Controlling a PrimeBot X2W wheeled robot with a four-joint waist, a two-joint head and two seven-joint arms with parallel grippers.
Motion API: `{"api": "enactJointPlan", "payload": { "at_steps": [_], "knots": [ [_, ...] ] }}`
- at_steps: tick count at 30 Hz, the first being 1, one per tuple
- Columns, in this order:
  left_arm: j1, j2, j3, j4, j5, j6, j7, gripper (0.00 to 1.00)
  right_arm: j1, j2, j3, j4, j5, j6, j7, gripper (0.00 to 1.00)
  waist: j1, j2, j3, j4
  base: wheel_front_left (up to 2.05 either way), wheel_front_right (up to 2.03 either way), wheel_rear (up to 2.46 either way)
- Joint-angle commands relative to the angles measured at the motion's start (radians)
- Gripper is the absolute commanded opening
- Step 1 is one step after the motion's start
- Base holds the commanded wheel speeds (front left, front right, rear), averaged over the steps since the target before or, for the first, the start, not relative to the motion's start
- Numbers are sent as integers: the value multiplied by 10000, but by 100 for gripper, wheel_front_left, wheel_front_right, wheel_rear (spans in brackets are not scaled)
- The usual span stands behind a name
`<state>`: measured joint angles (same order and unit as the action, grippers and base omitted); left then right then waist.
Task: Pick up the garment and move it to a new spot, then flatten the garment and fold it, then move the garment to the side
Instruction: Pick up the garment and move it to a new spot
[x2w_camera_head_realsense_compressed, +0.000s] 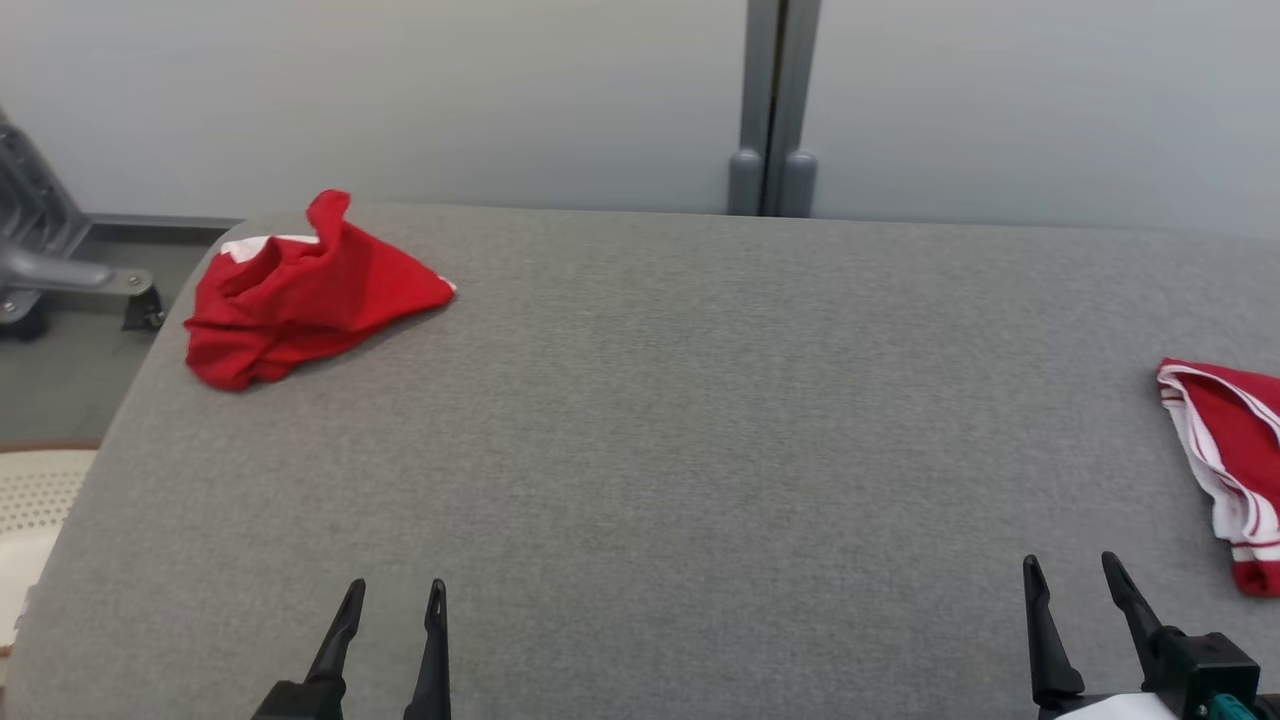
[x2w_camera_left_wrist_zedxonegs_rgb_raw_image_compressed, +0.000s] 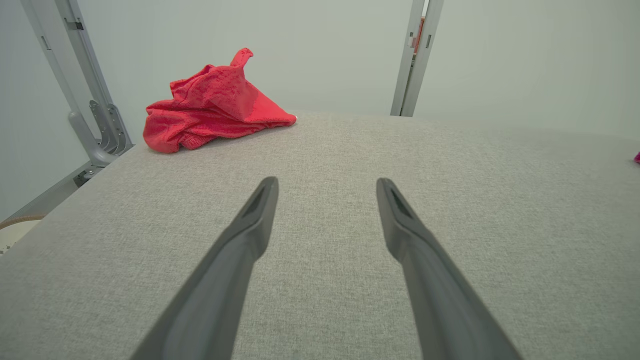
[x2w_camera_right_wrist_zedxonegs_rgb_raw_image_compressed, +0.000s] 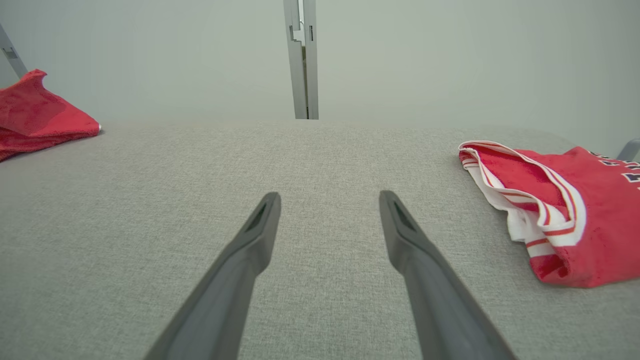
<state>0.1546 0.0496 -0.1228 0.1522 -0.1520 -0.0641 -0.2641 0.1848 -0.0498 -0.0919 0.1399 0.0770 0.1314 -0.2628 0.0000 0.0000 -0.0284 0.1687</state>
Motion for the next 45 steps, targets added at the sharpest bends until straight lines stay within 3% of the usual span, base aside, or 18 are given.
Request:
{"api": "enactJointPlan", "payload": {
  "at_steps": [1, 7, 13, 17, 21, 28, 30, 33, 36, 42, 45],
  "knots": [
    [77, 20, 67, -6, -40, 70, -1, 100, 42, -8, 101, -47, 72, -15, -26, 100, 0, 0, -106, 1511, 0, 0, 0],
    [466, 19, 250, -170, -97, 181, -1, 100, -263, -12, 709, 33, 172, -15, -26, 100, 0, 0, -152, 3056, 0, 0, 0],
    [498, 19, 410, -452, -276, 291, 1, 100, -620, -22, 1223, 197, -26, -15, -26, 100, 0, 0, 51, 3361, 0, 0, 0],
    [253, 19, 320, -420, -297, 157, 1, 100, -467, -24, 1225, 197, -8, -15, -26, 100, 0, 0, 21, 3327, 0, 0, 0],
    [-430, 17, 129, -154, -354, -169, -1, 100, -625, -24, 1218, 47, -180, -15, -27, 100, 0, 0, 515, 2834, 0, 0, 0],
    [-3679, 418, -301, 1974, -725, -636, 1, 100, -1992, -25, 1328, -186, -1041, -15, -27, 100, 0, 0, 2878, 1574, 0, 0, 0],
    [-4898, 723, -575, 2509, -931, -662, -1, 100, -2542, -37, 1333, -225, -1328, -15, -27, 100, 0, 0, 3710, 1209, 0, 0, 0],
    [-6561, 1214, -1469, 3278, -2198, -672, 20, 100, -3299, -34, 1283, -321, -1593, -15, -27, 100, 0, 0, 4862, 737, 0, 0, 0],
    [-8200, 2339, -2579, 3784, -3690, -652, 116, 100, -3937, -31, 1213, -433, -1788, -15, -25, 100, 0, 0, 5861, 333, 0, 0, 0],
    [-10450, 3781, -3812, 4840, -5862, -657, 242, 100, -4696, -26, 1168, -693, -1977, -15, -27, 100, 0, 0, 7011, -264, 0, 0, 0],
    [-11163, 4136, -4283, 5337, -6678, -656, 285, 100, -4864, -13, 1160, -837, -2063, -15, -27, 100, 0, 0, 7280, -410, 0, 0, 0]
  ]
}}
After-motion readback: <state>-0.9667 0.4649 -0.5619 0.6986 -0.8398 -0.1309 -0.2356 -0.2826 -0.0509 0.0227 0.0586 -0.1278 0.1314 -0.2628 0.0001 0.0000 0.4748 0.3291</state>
